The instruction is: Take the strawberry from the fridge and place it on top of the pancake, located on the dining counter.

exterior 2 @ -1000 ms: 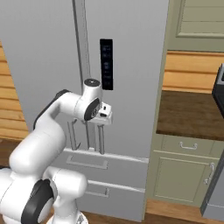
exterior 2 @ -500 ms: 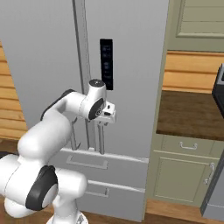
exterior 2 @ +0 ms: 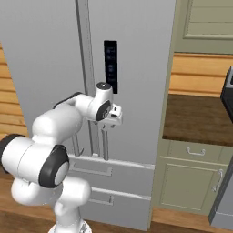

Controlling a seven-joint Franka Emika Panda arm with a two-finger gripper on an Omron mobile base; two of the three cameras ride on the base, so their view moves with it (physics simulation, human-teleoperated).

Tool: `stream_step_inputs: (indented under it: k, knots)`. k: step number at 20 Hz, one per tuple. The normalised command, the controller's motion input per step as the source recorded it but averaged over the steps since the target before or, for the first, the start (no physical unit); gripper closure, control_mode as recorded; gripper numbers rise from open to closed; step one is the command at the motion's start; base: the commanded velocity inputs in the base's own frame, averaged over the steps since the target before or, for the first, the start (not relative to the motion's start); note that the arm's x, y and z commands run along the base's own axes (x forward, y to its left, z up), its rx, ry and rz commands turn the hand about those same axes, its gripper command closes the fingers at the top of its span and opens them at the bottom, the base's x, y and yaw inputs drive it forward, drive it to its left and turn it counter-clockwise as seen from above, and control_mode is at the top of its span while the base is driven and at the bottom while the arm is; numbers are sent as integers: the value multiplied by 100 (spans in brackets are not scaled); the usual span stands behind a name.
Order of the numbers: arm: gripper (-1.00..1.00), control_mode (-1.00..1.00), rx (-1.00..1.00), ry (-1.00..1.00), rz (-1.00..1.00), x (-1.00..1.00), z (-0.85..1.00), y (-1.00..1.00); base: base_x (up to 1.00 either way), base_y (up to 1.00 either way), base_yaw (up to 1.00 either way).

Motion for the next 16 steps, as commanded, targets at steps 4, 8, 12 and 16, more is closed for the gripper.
stream_step_inputs:
  k: [4,8,12,16]
  knots:
    - [-100,-100,0,4,0,37,-29,0,0,0,0]
    - [-100,-100,-5,0,0,-2,-32,1,0,0,0]
    - [-100,-100,-7,0,0,0,-35,1,0,0,0]
    - [-100,-100,-11,0,0,0,-41,19,0,0,0]
